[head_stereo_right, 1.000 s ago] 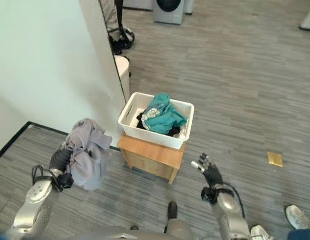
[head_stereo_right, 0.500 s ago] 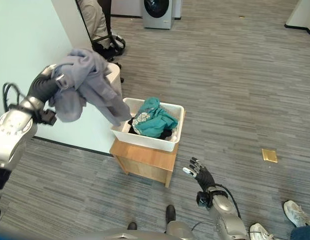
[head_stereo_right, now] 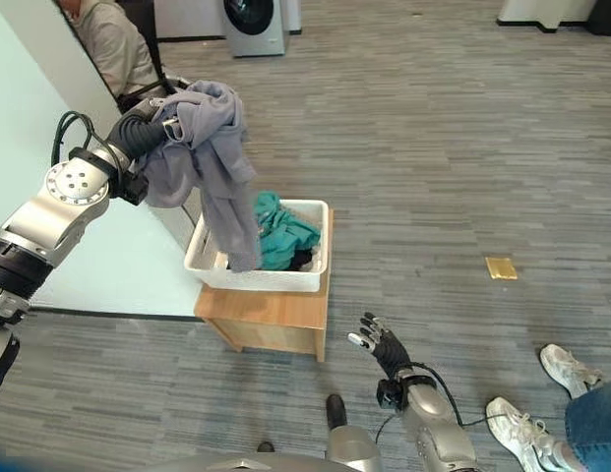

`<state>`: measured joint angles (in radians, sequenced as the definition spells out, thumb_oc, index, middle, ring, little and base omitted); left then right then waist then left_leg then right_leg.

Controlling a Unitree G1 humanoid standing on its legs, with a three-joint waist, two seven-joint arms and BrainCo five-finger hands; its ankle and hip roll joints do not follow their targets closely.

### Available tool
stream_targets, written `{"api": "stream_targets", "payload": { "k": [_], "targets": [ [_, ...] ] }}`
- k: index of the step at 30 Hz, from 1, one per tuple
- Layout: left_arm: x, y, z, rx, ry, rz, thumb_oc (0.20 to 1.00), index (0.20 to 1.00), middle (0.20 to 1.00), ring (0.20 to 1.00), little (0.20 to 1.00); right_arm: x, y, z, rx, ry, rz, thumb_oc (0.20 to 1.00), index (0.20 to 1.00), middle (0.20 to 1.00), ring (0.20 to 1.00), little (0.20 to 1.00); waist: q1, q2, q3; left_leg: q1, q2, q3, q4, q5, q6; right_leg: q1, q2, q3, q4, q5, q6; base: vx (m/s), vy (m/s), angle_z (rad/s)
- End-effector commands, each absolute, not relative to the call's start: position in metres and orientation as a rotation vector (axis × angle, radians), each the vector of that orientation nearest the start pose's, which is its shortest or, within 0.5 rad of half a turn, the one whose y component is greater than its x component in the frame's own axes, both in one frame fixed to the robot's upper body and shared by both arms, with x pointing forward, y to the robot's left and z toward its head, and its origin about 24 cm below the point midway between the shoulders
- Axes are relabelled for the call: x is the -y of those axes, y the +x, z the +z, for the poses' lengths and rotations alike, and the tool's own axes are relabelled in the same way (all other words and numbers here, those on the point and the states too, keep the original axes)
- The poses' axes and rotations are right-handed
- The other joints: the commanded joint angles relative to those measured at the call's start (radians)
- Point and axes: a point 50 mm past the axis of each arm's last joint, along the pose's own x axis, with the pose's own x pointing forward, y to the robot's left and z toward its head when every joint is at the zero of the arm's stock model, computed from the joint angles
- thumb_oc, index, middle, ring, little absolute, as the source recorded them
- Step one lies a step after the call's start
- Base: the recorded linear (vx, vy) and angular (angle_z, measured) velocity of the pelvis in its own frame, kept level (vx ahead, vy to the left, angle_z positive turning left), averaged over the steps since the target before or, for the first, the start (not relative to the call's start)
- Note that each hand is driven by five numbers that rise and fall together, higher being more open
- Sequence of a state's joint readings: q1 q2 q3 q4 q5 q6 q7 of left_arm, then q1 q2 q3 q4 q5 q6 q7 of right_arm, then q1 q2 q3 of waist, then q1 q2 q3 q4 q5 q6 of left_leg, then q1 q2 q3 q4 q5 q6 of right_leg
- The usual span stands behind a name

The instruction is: Pick up bed clothes into laundry basket.

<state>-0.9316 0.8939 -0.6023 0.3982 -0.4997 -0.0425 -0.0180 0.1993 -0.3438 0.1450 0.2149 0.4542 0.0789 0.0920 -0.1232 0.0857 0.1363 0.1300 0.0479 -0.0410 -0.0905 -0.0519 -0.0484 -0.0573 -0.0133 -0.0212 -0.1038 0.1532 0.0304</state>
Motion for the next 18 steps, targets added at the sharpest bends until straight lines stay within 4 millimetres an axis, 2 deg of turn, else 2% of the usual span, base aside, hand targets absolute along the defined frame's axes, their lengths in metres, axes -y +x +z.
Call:
{"api": "stream_targets", "payload": {
  "k": [1, 5, 12, 18],
  "targets": [
    [-0.214, 0.367, 0.284, 0.46, 0.591, -0.15, 0.2, 0.2, 0.2, 0.2, 0.2, 0.208, 0.19, -0.035, -0.417, 0.142, 0.074, 1.0, 1.0, 1.0, 1.0, 1.0, 0.009, -0.033, -0.01, -0.051, 0.008, -0.015, 0.003, 0.036, -0.02, 0.064, -0.055, -0.018, 0.017, -0.148, 0.126, 0.07, -0.02, -0.14],
    [-0.218, 0.369, 0.282, 0.432, 0.657, -0.142, 0.2, 0.2, 0.2, 0.2, 0.2, 0.213, 0.188, -0.034, -0.414, 0.131, 0.059, 1.0, 1.0, 1.0, 1.0, 1.0, -0.009, -0.025, -0.003, -0.059, 0.01, -0.004, 0.003, 0.034, -0.022, 0.048, -0.05, -0.007, 0.017, -0.149, 0.127, 0.03, -0.01, -0.04],
    [-0.222, 0.371, 0.303, 0.459, 0.726, -0.098, 0.2, 0.2, 0.2, 0.2, 0.2, 0.215, 0.193, -0.03, -0.389, 0.117, 0.058, 1.0, 1.0, 1.0, 1.0, 1.0, -0.032, -0.018, 0.028, -0.084, 0.018, 0.018, 0.003, 0.035, -0.024, 0.008, -0.045, 0.01, 0.017, -0.139, 0.13, 0.02, -0.01, -0.09],
    [-0.222, 0.366, 0.32, 0.502, 0.837, -0.079, 0.2, 0.2, 0.2, 0.2, 0.2, 0.216, 0.197, -0.026, -0.365, 0.108, 0.063, 1.0, 1.0, 1.0, 1.0, 1.0, -0.05, -0.047, 0.088, -0.146, 0.03, 0.046, 0.003, 0.049, -0.029, -0.073, -0.031, 0.032, 0.017, -0.116, 0.131, -0.07, -0.008, -0.16]
  ]
}}
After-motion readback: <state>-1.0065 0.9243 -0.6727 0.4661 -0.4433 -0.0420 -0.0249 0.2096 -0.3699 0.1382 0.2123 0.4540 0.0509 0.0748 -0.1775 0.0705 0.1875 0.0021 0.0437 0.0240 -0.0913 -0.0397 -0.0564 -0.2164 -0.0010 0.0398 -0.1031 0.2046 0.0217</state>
